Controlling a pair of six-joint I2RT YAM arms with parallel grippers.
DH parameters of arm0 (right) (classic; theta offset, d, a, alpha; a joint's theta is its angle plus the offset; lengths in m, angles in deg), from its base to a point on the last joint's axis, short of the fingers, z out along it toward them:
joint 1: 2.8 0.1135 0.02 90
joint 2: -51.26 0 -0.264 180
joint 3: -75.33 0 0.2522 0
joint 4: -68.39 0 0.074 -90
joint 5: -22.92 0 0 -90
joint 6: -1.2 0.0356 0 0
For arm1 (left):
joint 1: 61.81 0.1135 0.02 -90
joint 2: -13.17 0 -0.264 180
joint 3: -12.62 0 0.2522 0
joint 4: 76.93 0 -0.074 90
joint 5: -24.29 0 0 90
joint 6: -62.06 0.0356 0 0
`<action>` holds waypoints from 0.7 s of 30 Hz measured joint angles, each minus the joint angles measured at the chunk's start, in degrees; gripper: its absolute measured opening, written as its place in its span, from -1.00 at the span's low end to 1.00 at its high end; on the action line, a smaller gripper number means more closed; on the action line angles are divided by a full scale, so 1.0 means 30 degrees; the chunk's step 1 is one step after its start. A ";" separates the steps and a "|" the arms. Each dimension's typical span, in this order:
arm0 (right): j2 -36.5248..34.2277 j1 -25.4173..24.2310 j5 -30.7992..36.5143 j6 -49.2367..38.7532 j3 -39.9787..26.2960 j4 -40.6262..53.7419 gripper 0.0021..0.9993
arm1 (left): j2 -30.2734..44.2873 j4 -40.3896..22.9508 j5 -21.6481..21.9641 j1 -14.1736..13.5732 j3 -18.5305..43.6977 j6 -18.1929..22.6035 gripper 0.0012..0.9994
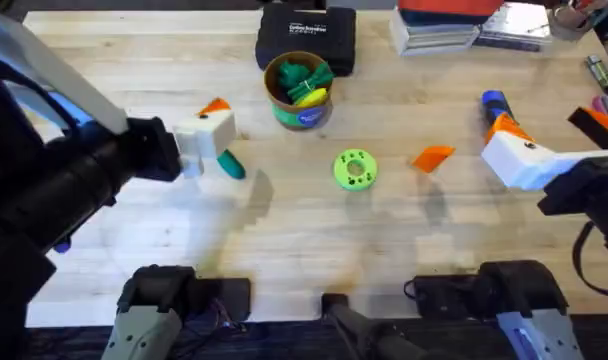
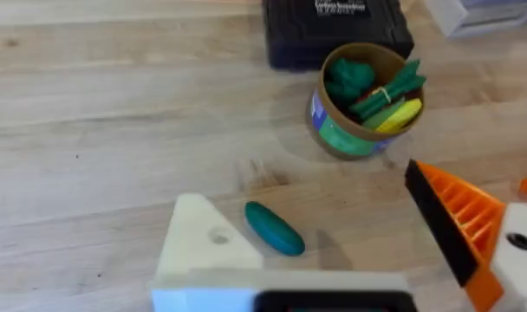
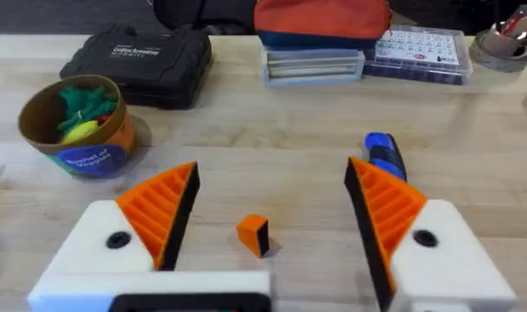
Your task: Pick up the gripper from the table and insert it into the empty holder that is missing its gripper. Then pick up a screw, insert it into the mounting hole, and use the screwdriver to tighten it. Finally, clean up the table by picking up the vegetable and placing it into the bucket.
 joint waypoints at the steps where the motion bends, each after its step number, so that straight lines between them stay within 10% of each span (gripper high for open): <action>1: 0.0000 0.0000 0.0000 0.0000 0.0000 0.0000 0.99 | 0.0001 0.0363 -0.0013 -0.0001 0.0000 -0.0029 0.96; 14: 0.0000 0.0000 0.0000 0.0000 0.0000 0.0015 0.99 | 0.0001 -0.1003 -0.0177 -0.0001 0.0051 -0.0032 0.97; 21: 0.0000 0.0000 0.0000 0.0005 0.0000 0.0022 0.99 | -0.1095 0.5134 -0.1757 -0.0851 -0.2554 0.0093 0.97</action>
